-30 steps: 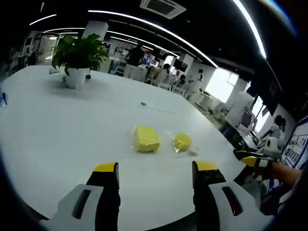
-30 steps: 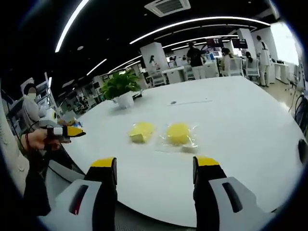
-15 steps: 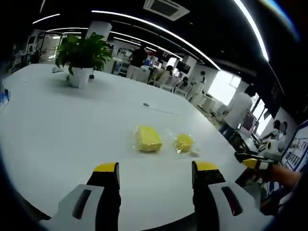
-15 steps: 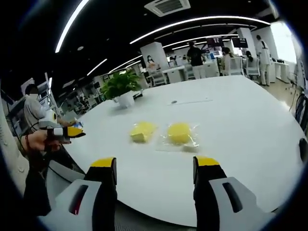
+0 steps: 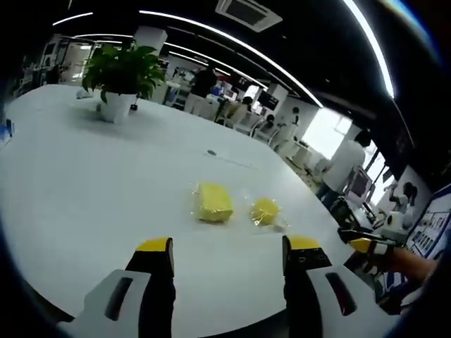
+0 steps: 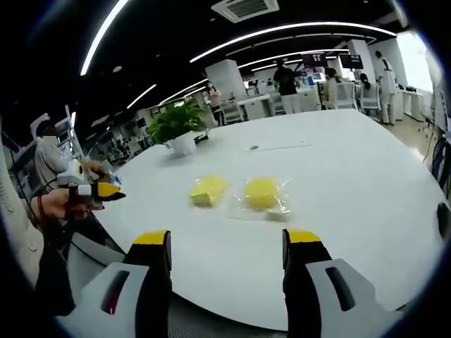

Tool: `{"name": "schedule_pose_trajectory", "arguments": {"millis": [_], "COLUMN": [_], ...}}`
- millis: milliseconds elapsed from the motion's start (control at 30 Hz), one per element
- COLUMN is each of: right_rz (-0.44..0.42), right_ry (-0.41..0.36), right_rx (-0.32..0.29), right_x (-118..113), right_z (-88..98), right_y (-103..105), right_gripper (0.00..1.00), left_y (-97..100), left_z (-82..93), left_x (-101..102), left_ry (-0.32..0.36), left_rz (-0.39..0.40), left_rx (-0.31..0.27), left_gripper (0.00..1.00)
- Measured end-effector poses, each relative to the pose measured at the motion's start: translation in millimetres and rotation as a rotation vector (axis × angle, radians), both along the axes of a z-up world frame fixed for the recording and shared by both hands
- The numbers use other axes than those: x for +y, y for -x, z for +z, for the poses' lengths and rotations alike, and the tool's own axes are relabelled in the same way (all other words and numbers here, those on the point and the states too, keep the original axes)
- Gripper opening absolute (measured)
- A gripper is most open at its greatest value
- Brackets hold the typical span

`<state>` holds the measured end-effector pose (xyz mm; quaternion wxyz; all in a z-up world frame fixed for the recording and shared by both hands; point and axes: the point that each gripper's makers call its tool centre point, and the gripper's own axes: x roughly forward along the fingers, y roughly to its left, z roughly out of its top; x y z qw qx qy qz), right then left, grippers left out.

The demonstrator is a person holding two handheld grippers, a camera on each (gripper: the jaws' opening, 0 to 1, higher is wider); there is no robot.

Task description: Compare the silicone blocks by pressing each to a similar depth, holding the contact briefly, and releasing to observe deformation and rebound differences across the visible hardness samples.

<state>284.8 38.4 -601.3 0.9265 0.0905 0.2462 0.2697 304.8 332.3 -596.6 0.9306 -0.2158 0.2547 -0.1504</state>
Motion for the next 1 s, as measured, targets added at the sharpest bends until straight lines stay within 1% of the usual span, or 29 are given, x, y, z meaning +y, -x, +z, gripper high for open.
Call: {"name": "schedule_pose_trajectory", "arguments": {"millis": [100,233,333,533,700,800,933,1000], "right_rz": [0.004,0.009,0.014,0.022,0.027,0.034,0.033,0.033], "right_ry": [0.0,0.008,0.012,0.02,0.028,0.039,0.042,0.048], "right_rx": [-0.001,0.008,0.019,0.038,0.046,0.051,0.056,0.061], "right_x": [1,0,1,1,1,1,0,0], "right_z": [0.4,-2.5,-5.3,-9.6,-11.2,-12.5,-12.3,-13.8], "right_y": [0,0,-1,-4,-9,-12,-17,-19], "right_gripper": [0.6,0.61,0.61,0.6,0.61,0.62,0.62,0.62], "left_y": [-3.5,-9.0,-17.8,-30.5,-45.3,-57.2,-73.2,-82.2], "left_z": [3.5,5.7,5.5,3.3,-1.2,-4.3,-6.5,-7.0], "left_x": [4,9,13,7,3,3,2,2], "left_ry": [0.038,0.064,0.085,0.056,0.052,0.055,0.084,0.081], "left_rz": [0.017,0.028,0.033,-0.012,-0.032,-0.039,-0.041,-0.041], "left_rx": [0.0,0.003,0.009,0.014,0.023,0.026,0.036,0.033], "left_gripper": [0.62,0.62,0.62,0.62,0.62,0.62,0.62,0.62]}}
